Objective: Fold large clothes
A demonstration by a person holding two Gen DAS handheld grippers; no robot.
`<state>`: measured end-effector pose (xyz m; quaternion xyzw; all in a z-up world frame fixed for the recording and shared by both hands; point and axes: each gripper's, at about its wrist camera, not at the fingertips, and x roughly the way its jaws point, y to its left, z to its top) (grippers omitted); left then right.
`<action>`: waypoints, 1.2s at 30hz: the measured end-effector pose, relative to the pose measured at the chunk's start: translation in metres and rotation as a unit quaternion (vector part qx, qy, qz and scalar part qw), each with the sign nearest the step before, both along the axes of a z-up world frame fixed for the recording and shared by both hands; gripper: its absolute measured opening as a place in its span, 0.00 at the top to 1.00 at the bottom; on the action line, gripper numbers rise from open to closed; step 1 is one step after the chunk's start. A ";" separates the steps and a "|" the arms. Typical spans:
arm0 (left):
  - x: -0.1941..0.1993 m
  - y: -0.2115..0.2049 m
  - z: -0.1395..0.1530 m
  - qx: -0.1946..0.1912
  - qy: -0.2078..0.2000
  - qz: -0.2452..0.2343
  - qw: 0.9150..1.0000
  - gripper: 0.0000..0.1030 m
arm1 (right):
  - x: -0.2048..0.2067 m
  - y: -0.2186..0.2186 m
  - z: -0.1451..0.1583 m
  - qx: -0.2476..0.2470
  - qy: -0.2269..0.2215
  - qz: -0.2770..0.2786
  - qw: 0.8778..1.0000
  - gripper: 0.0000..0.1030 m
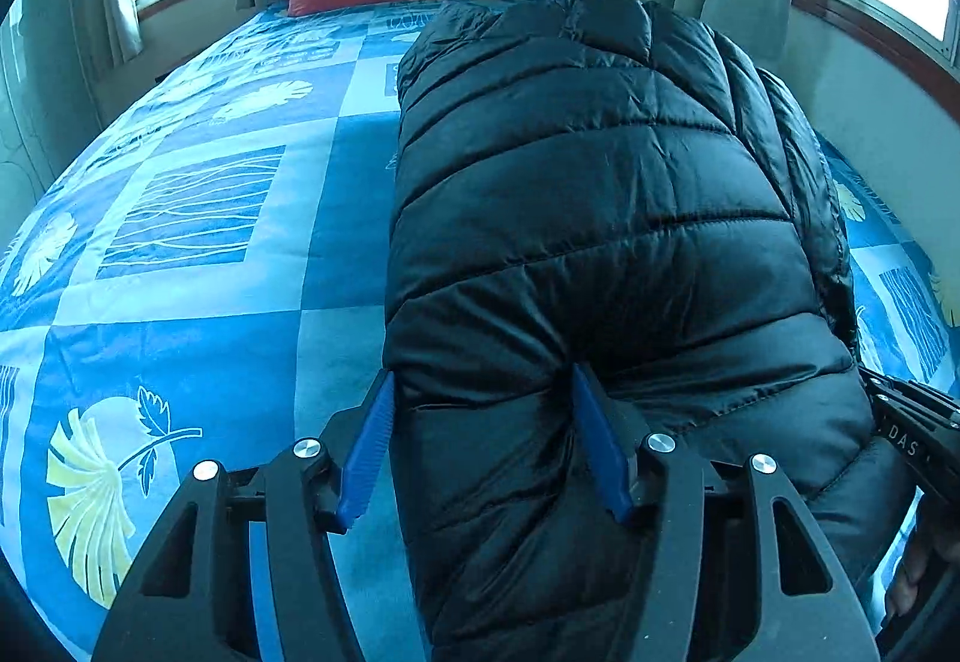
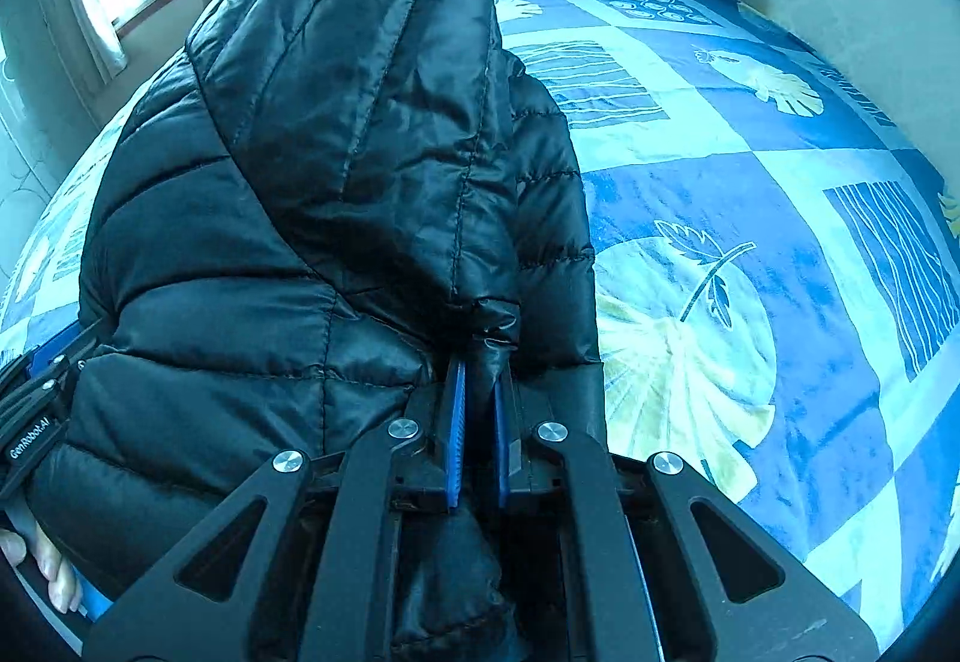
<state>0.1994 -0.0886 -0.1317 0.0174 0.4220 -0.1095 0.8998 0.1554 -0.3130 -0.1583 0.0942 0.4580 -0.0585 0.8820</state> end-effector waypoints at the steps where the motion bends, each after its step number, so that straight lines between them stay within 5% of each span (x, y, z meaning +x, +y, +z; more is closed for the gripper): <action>1: -0.001 0.000 0.002 0.002 -0.002 -0.001 1.000 0.44 | 0.001 -0.001 0.001 -0.001 0.000 0.001 1.000 0.93; 4: -0.008 0.000 0.012 0.013 -0.013 -0.006 1.000 0.44 | -0.005 -0.002 0.010 -0.003 -0.007 -0.003 1.000 0.91; 10: -0.023 0.025 0.036 -0.012 -0.014 0.005 1.000 0.44 | -0.022 -0.009 0.033 -0.011 -0.014 -0.015 1.000 0.60; 15: -0.014 0.052 0.055 -0.039 -0.027 0.035 0.998 0.43 | -0.027 -0.024 0.071 0.023 -0.047 -0.020 0.998 0.59; 20: 0.018 0.044 0.063 -0.065 -0.019 0.029 0.997 0.43 | 0.017 -0.030 0.087 0.056 -0.061 -0.005 0.997 0.51; 25: 0.042 0.023 0.048 -0.043 -0.007 0.015 0.999 0.43 | 0.067 -0.029 0.065 0.074 -0.032 0.010 0.997 0.47; 27: 0.042 0.020 0.047 -0.040 -0.011 0.017 0.999 0.43 | 0.076 -0.025 0.052 0.094 -0.012 0.029 0.995 0.71; 29: 0.042 0.019 0.051 -0.049 -0.011 0.014 0.999 0.43 | 0.073 -0.022 0.053 0.065 -0.017 0.029 0.997 0.86; 33: 0.045 0.005 0.053 -0.039 -0.015 -0.005 0.999 0.43 | 0.060 -0.034 0.050 0.018 -0.026 -0.005 1.000 0.92; 36: 0.049 -0.013 0.046 0.000 -0.018 -0.001 1.000 0.43 | 0.062 -0.054 0.021 -0.019 0.020 -0.046 0.999 1.00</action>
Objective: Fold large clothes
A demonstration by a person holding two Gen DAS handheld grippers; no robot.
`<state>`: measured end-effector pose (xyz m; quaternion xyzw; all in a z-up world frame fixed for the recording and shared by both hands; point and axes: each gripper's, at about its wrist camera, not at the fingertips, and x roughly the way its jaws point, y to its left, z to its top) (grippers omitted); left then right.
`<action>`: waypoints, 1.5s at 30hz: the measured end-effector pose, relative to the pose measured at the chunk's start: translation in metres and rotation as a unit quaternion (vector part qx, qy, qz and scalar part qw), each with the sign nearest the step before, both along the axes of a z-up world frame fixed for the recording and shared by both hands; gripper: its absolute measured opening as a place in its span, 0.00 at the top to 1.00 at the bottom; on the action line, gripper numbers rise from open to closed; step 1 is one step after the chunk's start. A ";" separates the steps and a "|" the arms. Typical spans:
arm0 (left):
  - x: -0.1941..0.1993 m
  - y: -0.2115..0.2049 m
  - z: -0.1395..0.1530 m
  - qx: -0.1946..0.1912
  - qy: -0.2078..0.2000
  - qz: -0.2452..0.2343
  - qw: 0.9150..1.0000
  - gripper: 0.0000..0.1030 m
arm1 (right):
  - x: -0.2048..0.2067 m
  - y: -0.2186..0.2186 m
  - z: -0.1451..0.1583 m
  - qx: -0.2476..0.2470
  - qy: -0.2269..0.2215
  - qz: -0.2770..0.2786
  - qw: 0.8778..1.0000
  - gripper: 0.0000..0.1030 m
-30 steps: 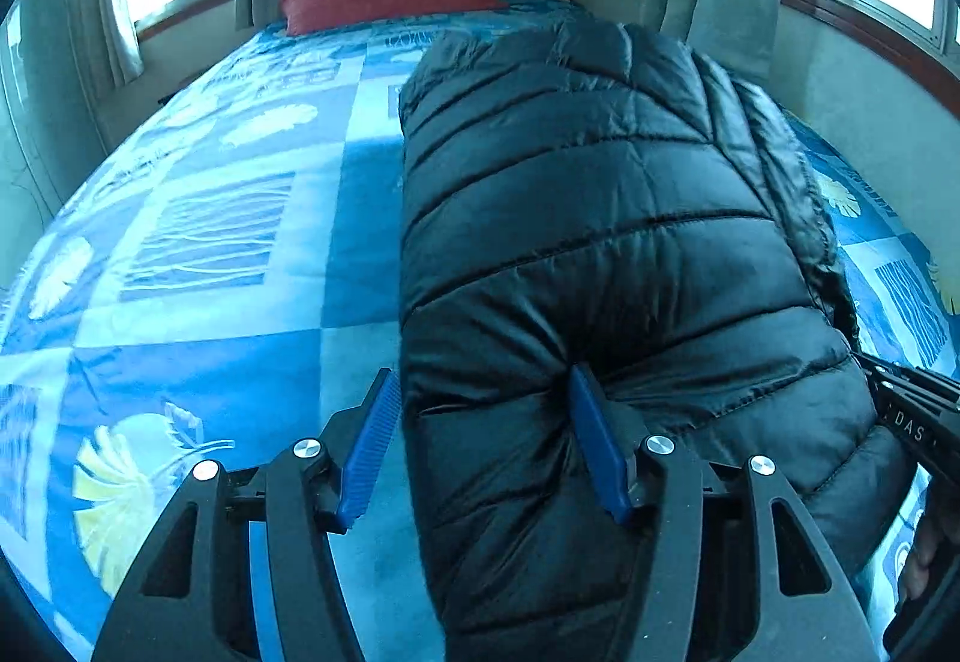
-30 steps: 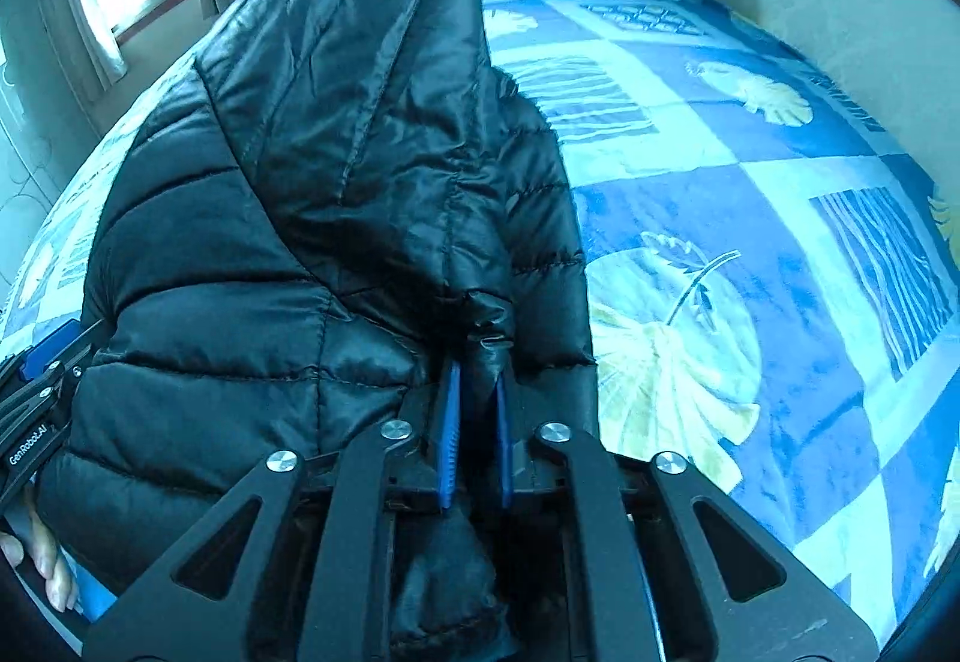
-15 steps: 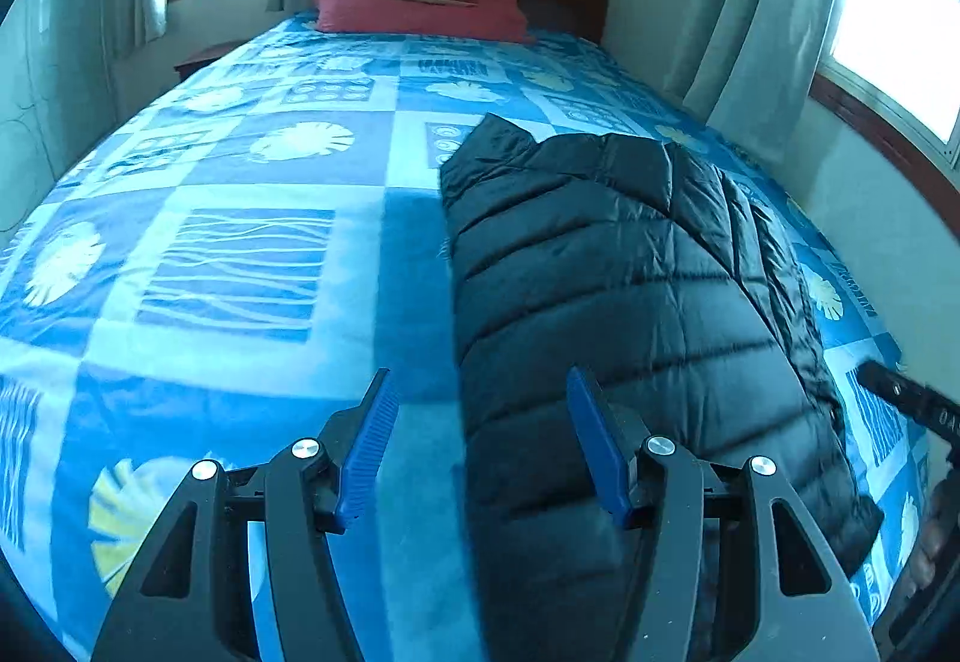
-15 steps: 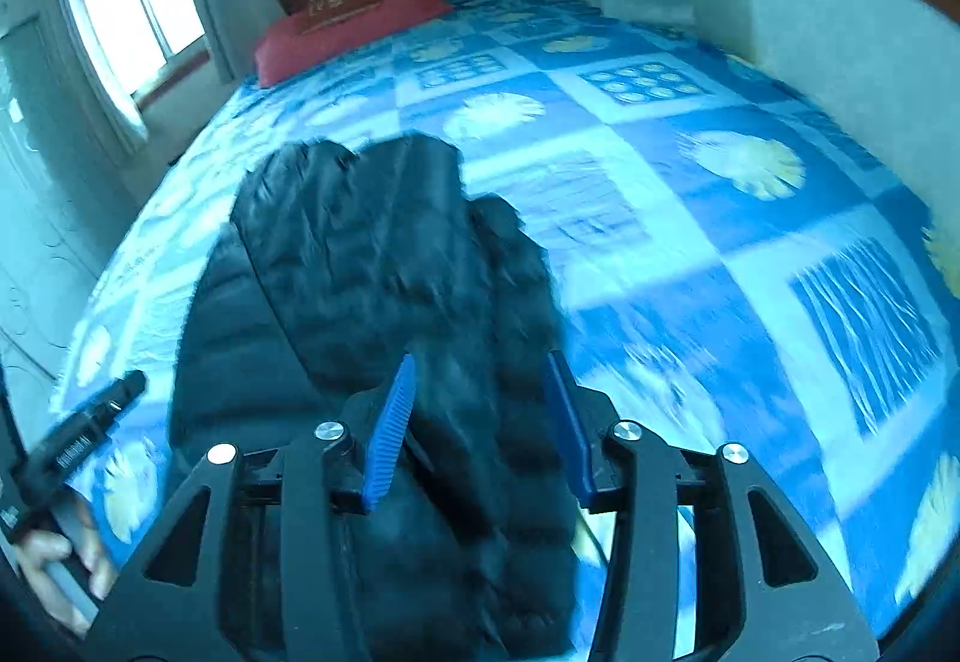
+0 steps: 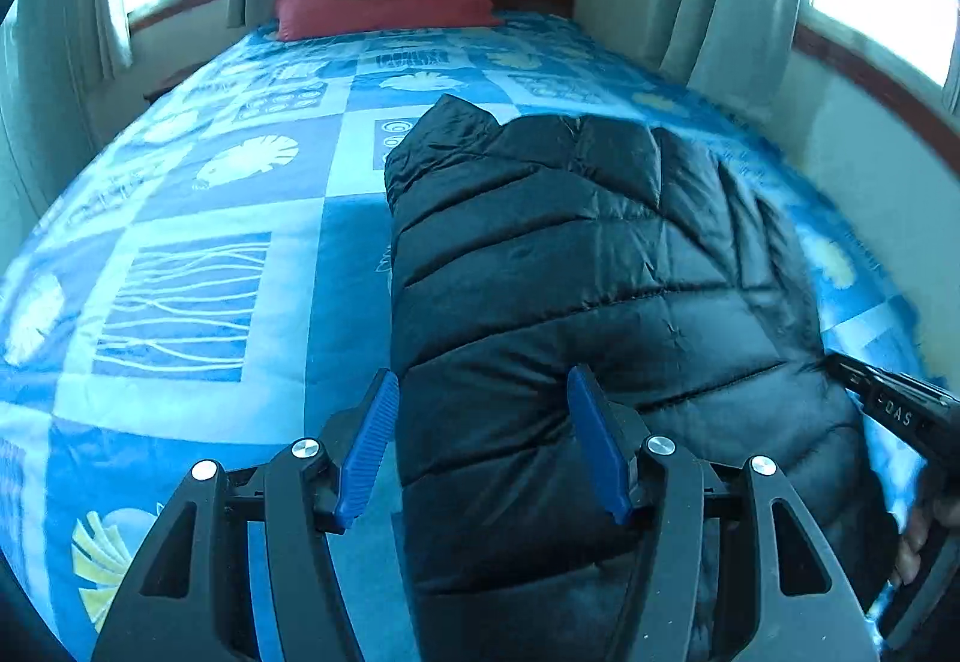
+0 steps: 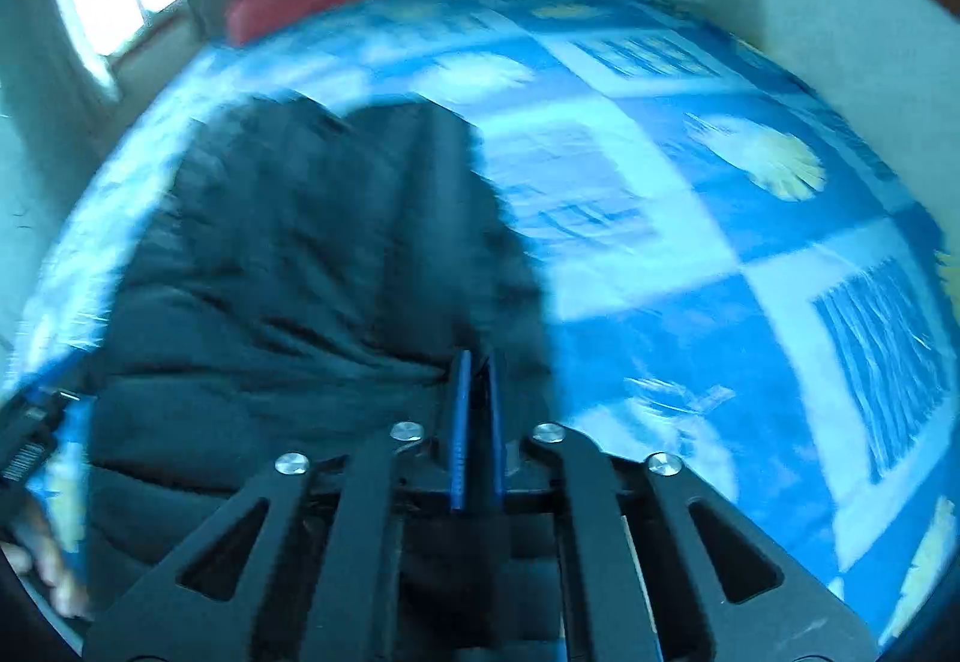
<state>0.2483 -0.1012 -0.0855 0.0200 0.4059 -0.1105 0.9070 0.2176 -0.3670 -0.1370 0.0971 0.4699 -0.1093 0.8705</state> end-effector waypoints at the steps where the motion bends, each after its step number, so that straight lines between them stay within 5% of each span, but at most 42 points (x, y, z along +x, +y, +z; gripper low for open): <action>1: 0.002 -0.006 -0.004 0.018 0.000 0.002 1.000 0.43 | -0.001 -0.012 -0.014 0.030 0.010 -0.010 0.999 1.00; 6: 0.007 -0.006 -0.016 0.013 0.011 0.002 1.000 0.44 | -0.026 -0.047 -0.032 0.080 -0.004 -0.052 0.995 1.00; 10: 0.007 -0.001 -0.012 -0.006 0.013 0.002 1.000 0.45 | -0.027 -0.040 0.004 0.065 -0.041 -0.038 0.996 0.95; 17: 0.004 0.011 0.010 -0.044 -0.004 0.018 0.999 0.45 | -0.005 0.004 0.067 0.065 -0.098 0.031 0.993 0.73; 22: 0.016 0.007 0.027 -0.044 -0.028 0.018 0.998 0.44 | 0.028 0.041 0.086 0.054 -0.113 0.071 0.990 0.72; 34: 0.059 -0.006 -0.014 -0.053 0.042 0.015 0.998 0.38 | 0.077 0.044 0.018 0.028 -0.038 0.073 0.996 0.71; 45: 0.069 -0.020 -0.040 -0.033 0.056 0.023 0.998 0.37 | 0.083 0.041 -0.016 0.029 -0.045 0.057 0.997 0.71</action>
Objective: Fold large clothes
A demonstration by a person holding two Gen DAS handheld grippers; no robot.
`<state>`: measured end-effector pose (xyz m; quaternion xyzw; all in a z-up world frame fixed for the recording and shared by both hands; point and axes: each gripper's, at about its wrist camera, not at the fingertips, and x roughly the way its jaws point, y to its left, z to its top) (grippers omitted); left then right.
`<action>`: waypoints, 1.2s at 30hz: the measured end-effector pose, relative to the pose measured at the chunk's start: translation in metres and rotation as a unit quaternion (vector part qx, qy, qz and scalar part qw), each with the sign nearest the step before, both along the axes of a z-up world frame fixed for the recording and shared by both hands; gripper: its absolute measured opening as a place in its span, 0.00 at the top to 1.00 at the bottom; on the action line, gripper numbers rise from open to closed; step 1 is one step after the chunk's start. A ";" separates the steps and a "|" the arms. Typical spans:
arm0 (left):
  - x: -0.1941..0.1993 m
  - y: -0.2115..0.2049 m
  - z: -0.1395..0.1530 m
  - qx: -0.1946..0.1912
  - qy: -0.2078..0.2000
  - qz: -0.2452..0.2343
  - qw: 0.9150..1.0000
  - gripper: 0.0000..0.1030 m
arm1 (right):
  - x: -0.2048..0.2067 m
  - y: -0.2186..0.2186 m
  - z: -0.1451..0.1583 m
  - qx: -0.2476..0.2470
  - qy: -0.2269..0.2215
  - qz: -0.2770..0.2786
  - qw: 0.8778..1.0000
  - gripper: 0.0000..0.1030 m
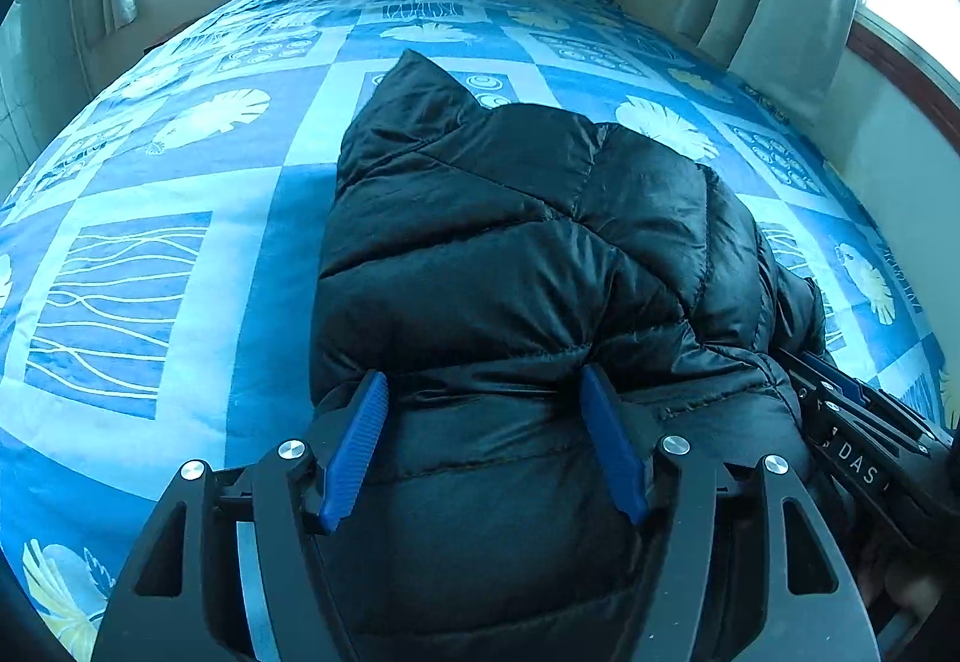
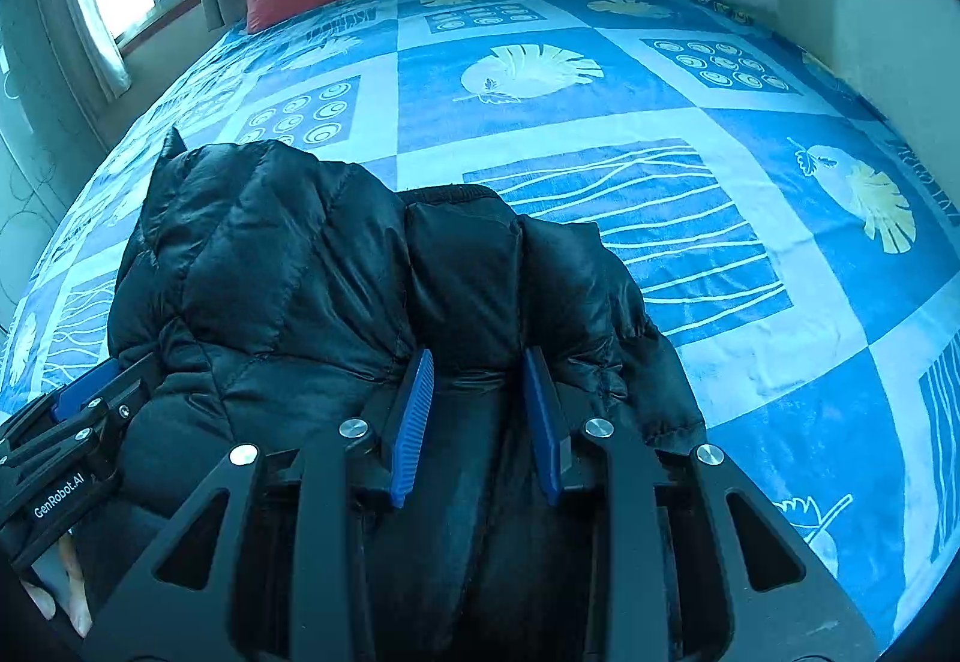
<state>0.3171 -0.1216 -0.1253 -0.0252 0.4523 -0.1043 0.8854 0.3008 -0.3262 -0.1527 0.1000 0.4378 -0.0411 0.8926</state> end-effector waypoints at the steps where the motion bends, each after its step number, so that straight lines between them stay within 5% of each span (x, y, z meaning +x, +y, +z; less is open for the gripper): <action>1: 0.001 0.000 -0.001 0.000 0.002 0.000 1.000 0.37 | 0.000 0.000 -0.001 -0.001 0.000 -0.001 1.000 0.71; 18: 0.007 -0.007 -0.018 0.015 -0.003 0.006 1.000 0.36 | 0.005 0.001 -0.014 -0.014 -0.009 -0.008 1.000 0.71; 30: -0.006 0.002 0.004 0.005 -0.014 0.000 1.000 0.35 | -0.012 0.006 0.016 -0.029 -0.027 -0.003 0.999 0.69; 36: -0.015 0.028 0.022 -0.040 0.003 0.015 0.999 0.31 | -0.034 0.001 0.038 -0.015 -0.050 -0.010 0.999 0.52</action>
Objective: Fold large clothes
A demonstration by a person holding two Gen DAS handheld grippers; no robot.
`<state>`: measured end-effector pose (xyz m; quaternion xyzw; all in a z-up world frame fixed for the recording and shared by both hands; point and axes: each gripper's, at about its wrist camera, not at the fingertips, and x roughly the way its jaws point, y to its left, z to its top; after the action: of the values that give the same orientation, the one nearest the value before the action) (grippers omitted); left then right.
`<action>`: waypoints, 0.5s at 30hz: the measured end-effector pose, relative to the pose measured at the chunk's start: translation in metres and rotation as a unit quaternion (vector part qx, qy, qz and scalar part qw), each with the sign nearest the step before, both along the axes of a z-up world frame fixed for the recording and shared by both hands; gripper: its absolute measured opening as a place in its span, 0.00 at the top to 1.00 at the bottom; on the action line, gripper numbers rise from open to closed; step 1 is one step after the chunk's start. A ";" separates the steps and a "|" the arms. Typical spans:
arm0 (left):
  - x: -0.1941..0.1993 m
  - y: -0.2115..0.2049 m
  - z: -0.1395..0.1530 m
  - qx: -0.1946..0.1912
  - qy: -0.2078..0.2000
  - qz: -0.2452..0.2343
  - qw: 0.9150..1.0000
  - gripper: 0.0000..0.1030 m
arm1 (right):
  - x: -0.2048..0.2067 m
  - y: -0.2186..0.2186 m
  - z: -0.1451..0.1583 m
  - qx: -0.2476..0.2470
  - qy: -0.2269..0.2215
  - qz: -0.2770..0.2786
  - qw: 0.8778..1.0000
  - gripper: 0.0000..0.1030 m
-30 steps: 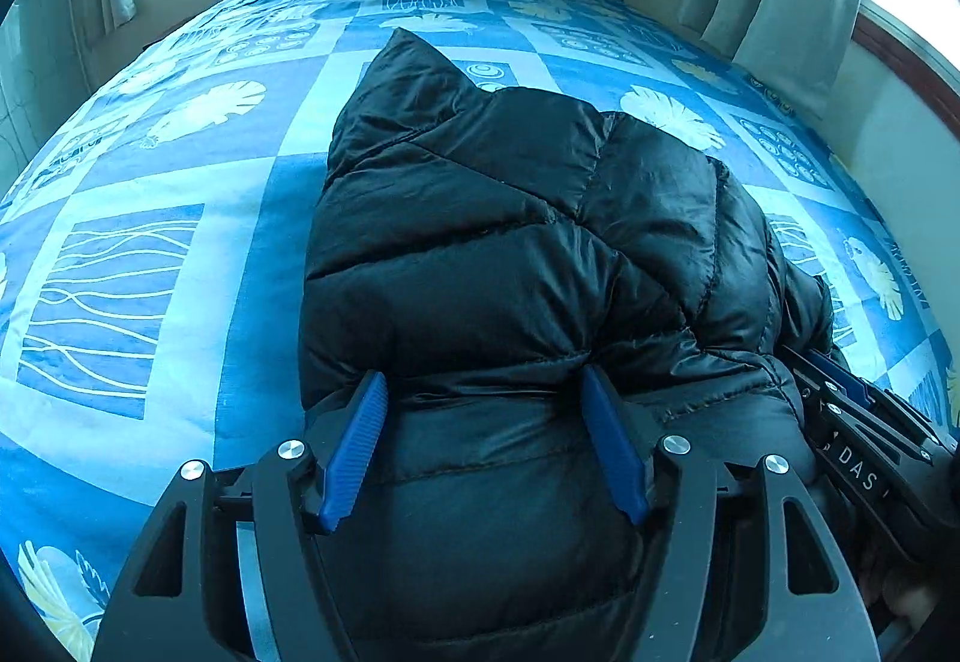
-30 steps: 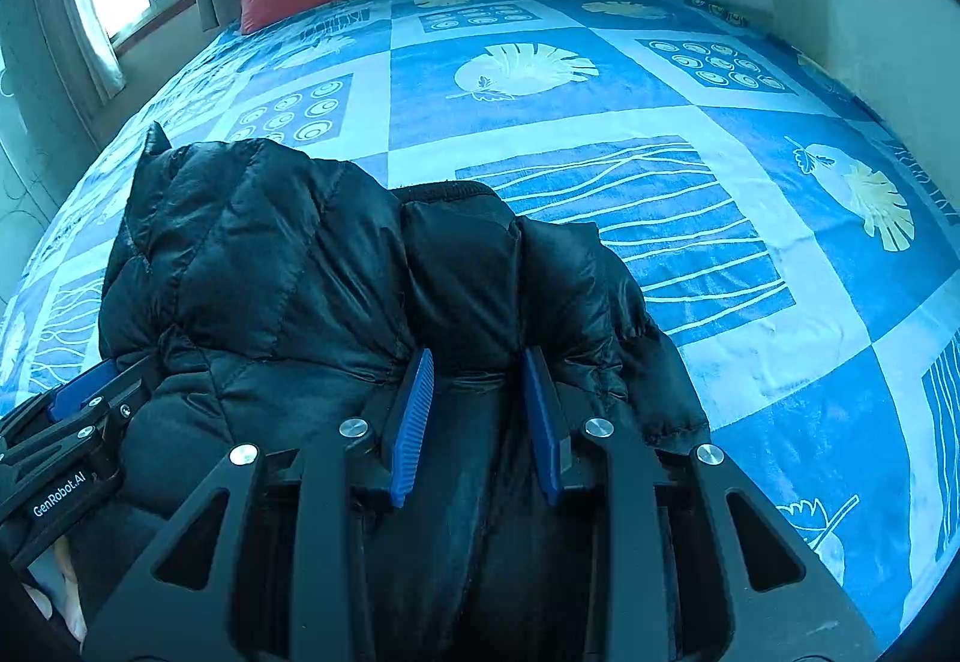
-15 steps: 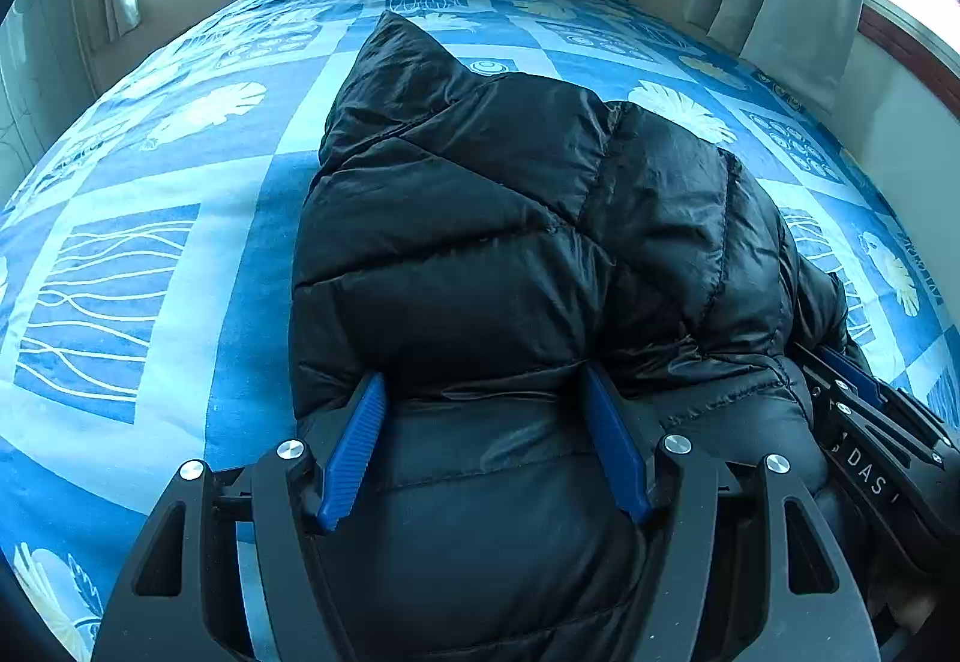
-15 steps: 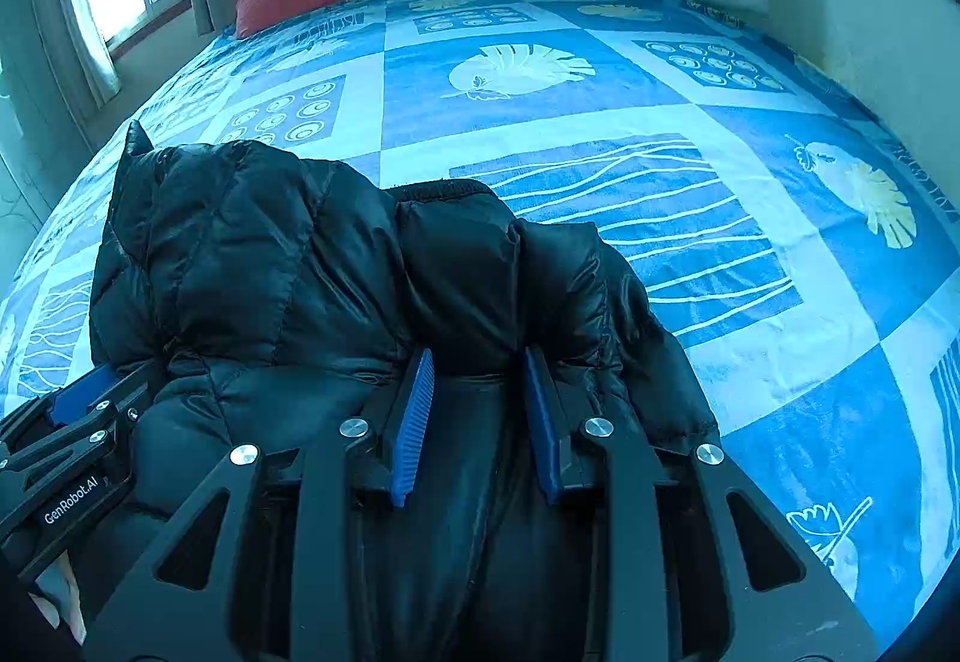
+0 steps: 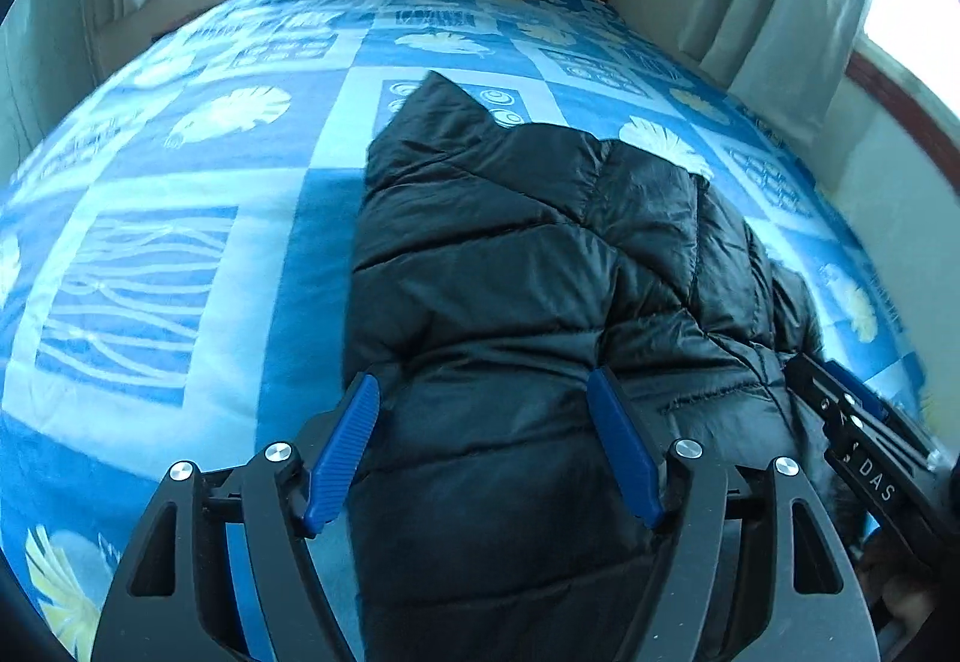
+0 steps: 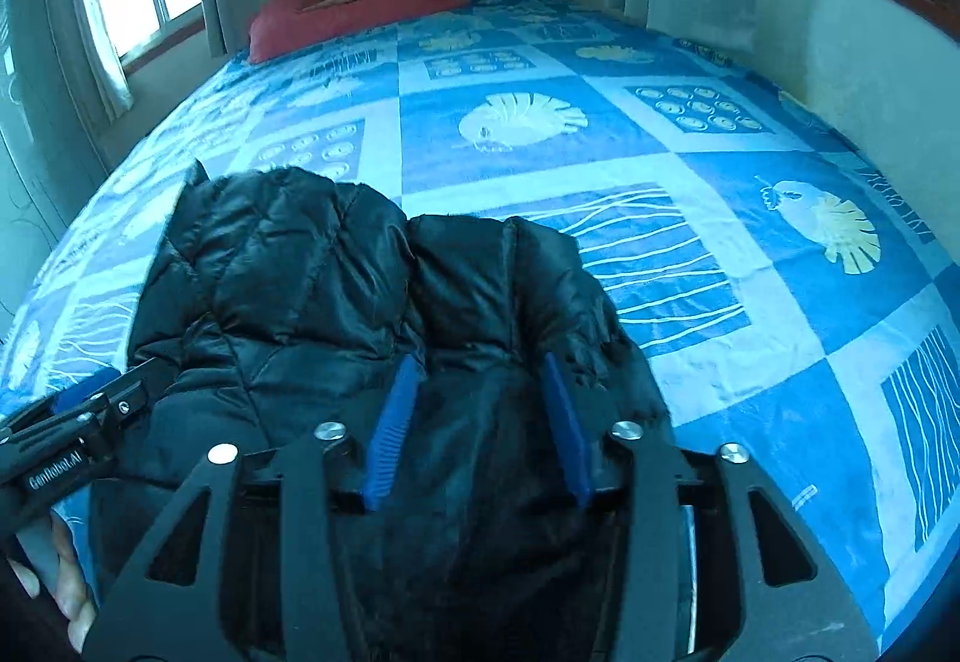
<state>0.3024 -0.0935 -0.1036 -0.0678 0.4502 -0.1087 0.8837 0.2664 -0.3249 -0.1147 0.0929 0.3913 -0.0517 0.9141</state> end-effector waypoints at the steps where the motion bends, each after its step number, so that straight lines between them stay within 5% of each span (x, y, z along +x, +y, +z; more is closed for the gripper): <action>1: -0.002 0.005 0.002 -0.011 0.004 0.006 1.000 0.30 | -0.005 -0.001 0.004 0.000 -0.004 -0.004 1.000 0.49; 9: -0.037 0.053 0.001 -0.106 0.029 0.071 0.991 0.30 | -0.031 -0.025 0.002 0.044 0.014 -0.021 0.999 0.31; 15: -0.049 0.072 -0.030 -0.214 0.077 0.119 0.966 0.26 | -0.032 -0.042 -0.019 0.101 0.024 -0.044 0.994 0.26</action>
<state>0.2532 -0.0214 -0.1336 -0.3167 0.4714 -0.0912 0.8180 0.2346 -0.3667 -0.1335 0.2003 0.4116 -0.0539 0.8875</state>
